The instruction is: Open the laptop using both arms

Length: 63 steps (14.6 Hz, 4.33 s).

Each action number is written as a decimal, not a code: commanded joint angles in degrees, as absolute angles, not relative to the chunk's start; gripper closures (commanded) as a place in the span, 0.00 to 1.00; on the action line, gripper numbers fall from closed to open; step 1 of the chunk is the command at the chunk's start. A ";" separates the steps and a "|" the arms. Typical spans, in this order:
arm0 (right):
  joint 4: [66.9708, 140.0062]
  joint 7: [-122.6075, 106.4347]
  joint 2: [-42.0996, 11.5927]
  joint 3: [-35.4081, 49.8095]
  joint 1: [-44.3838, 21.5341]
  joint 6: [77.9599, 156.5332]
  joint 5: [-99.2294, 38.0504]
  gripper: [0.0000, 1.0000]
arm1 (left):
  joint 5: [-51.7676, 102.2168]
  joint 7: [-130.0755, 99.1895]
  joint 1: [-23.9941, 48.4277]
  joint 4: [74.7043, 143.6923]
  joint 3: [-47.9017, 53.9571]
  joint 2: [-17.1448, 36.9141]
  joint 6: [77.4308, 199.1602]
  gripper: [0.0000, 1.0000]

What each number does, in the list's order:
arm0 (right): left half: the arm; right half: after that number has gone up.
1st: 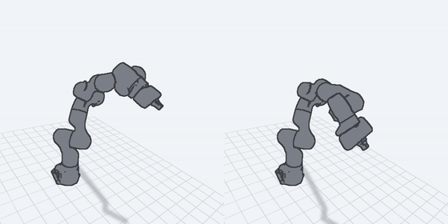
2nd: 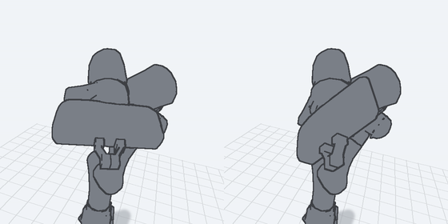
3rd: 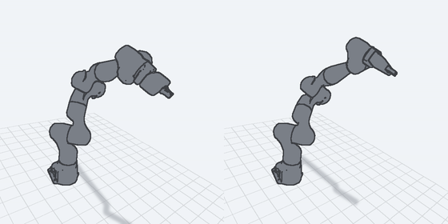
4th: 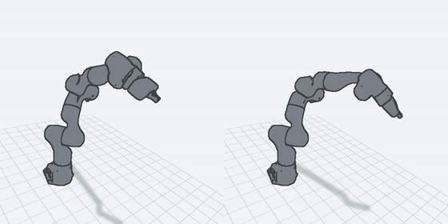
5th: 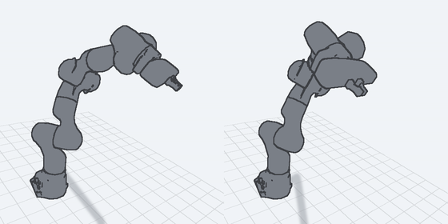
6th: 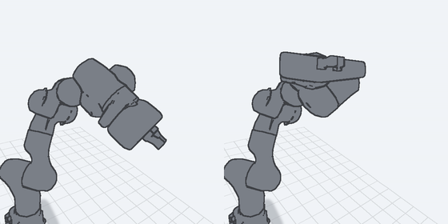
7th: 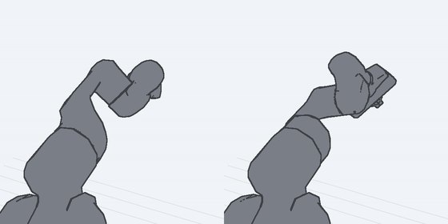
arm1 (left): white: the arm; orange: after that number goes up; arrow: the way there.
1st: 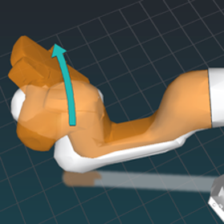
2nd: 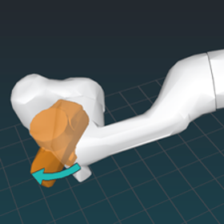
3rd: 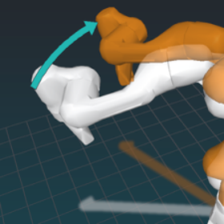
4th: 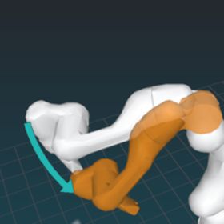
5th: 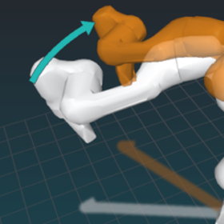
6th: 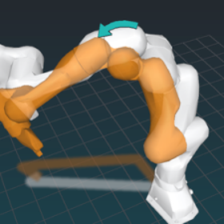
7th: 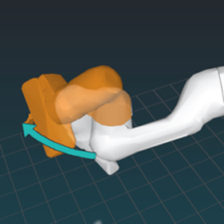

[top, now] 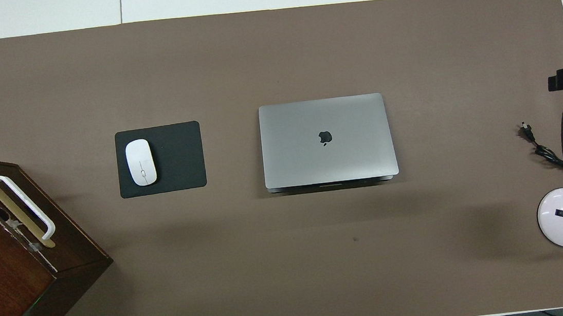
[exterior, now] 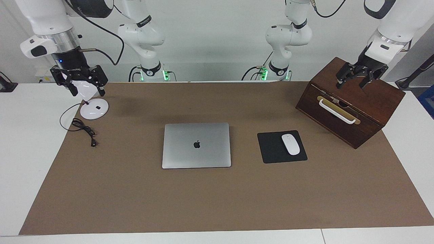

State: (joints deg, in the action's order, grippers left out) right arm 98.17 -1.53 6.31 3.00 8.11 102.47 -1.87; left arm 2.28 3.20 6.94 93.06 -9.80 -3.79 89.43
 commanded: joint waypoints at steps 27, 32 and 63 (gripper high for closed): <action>99.58 -3.87 6.50 3.78 7.91 105.03 -2.72 1.00 | 3.34 1.50 9.04 106.66 -9.05 -8.95 112.90 1.00; 99.40 -4.48 4.92 3.78 8.35 108.10 -2.72 0.00 | 3.34 0.88 12.03 134.17 -8.96 -20.90 142.51 1.00; 120.94 35.60 -15.02 3.96 -28.37 191.39 -53.51 0.00 | 5.69 -13.97 38.48 164.62 -4.66 -8.88 200.65 1.00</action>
